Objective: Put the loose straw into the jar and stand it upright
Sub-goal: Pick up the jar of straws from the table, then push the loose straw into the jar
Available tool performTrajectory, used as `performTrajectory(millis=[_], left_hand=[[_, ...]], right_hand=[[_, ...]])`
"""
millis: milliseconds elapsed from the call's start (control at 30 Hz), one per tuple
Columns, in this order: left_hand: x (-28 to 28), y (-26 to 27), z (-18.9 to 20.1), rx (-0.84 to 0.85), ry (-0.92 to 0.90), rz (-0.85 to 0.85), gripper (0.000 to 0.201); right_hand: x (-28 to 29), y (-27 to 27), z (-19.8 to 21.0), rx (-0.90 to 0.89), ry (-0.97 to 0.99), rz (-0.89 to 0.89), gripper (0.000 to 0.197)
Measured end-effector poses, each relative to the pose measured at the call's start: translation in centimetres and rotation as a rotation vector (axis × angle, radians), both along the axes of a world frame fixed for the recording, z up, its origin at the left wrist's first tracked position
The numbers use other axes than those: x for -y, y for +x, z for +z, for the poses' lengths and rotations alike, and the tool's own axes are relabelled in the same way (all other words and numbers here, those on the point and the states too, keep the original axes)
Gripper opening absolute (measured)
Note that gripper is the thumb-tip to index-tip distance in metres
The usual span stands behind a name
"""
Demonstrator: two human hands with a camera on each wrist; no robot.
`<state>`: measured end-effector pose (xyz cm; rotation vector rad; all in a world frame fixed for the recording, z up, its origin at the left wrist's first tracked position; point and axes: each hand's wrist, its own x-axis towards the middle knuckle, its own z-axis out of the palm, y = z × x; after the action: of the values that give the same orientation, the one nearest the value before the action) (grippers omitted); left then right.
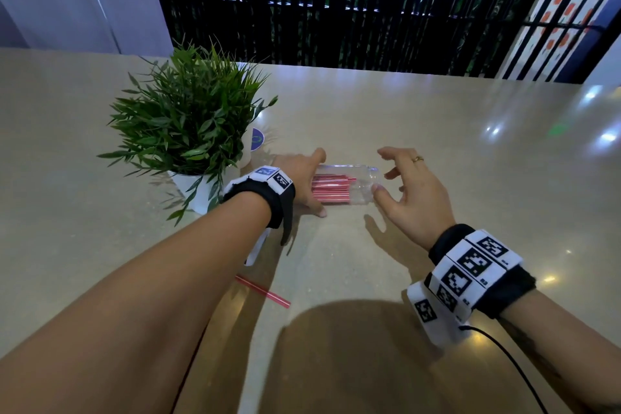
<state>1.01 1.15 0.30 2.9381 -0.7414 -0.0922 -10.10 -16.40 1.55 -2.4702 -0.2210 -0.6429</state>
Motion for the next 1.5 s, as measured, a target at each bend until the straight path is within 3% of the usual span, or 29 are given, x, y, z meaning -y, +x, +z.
performTrajectory(millis=[167, 433, 666, 766, 966, 1066, 1200, 1333, 1500], left_hand=[[-0.7, -0.7, 0.7, -0.171, -0.036, 0.025, 0.080], [-2.0, -3.5, 0.3, -0.158, -0.481, 0.146, 0.077], [-4.1, -5.1, 1.6, -0.121, -0.708, 0.251, 0.081], [-5.1, -6.1, 2.3, -0.105, -0.770, 0.260, 0.083], [-7.3, -8.9, 2.7, -0.143, -0.894, 0.249, 0.064], [-8.8, -10.1, 2.8, -0.219, -0.909, 0.229, 0.070], [-10.5, -11.7, 2.7, -0.261, -0.908, 0.221, 0.054], [-11.7, -12.4, 2.3, -0.220, -0.842, 0.241, 0.080], [-12.6, -12.7, 2.4, -0.197, -0.822, 0.261, 0.085]], right_hand=[[-0.2, -0.2, -0.3, -0.049, 0.011, -0.021, 0.037], [-2.8, -2.5, -0.2, -0.142, 0.036, 0.036, 0.010], [-7.6, -3.6, -1.1, -0.602, -0.139, 0.422, 0.012], [-9.7, -3.5, -1.9, -0.612, -0.196, 0.395, 0.004], [-12.3, -3.6, -3.1, -0.605, -0.261, 0.345, 0.022], [-13.2, -3.7, -3.3, -0.600, -0.266, 0.349, 0.023], [-14.7, -3.4, -2.8, -0.579, -0.338, 0.365, 0.031], [-16.1, -2.9, -2.3, -0.597, -0.495, 0.354, 0.024], [-16.9, -1.9, -2.3, -0.706, -0.564, 0.275, 0.007]])
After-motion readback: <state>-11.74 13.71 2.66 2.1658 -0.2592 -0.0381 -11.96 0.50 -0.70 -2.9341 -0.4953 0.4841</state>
